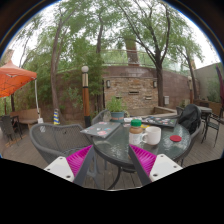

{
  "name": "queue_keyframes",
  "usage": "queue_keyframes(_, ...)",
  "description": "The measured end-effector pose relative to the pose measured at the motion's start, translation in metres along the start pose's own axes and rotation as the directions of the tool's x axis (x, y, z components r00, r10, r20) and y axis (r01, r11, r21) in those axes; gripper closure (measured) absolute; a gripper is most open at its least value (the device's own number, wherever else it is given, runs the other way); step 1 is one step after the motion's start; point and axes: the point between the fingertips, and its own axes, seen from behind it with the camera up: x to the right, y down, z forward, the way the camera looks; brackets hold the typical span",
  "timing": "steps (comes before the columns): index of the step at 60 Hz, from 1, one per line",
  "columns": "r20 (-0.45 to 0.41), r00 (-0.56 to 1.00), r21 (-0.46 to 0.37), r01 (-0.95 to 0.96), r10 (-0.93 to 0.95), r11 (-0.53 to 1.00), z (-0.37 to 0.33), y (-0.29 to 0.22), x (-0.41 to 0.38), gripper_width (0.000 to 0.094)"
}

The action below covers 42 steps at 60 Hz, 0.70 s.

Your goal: Pour water

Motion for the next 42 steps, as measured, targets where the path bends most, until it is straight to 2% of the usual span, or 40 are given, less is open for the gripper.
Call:
queue_keyframes(8, -0.106, 0.994, 0.032, 0.001, 0.003, 0.999, 0.042, -0.03, 0.066, 0.0122)
queue_keyframes(14, -0.151, 0.988, 0.029, 0.035, -0.03, 0.999, 0.077, -0.034, 0.088, 0.0103)
queue_keyframes(23, -0.161, 0.986, -0.004, 0.035, -0.035, 0.999, 0.132, -0.02, 0.099, 0.0106)
queue_keyframes(30, -0.16, 0.987, 0.034, 0.02, -0.014, 0.999, 0.166, -0.017, 0.113, 0.0108)
queue_keyframes(33, -0.149, 0.989, 0.051, -0.001, 0.009, 0.999, 0.175, -0.016, 0.113, 0.0182)
queue_keyframes(35, -0.147, 0.989, 0.049, -0.004, 0.011, 0.999, 0.183, -0.014, 0.113, 0.0329)
queue_keyframes(36, -0.149, 0.989, 0.044, -0.007, 0.013, 0.999, 0.185, -0.011, 0.113, 0.044)
queue_keyframes(37, -0.155, 0.988, 0.037, -0.01, 0.015, 0.999, 0.186, -0.006, 0.114, 0.0499)
queue_keyframes(42, -0.17, 0.985, 0.079, -0.012, 0.025, 0.997, 0.181, -0.01, 0.107, 0.0499)
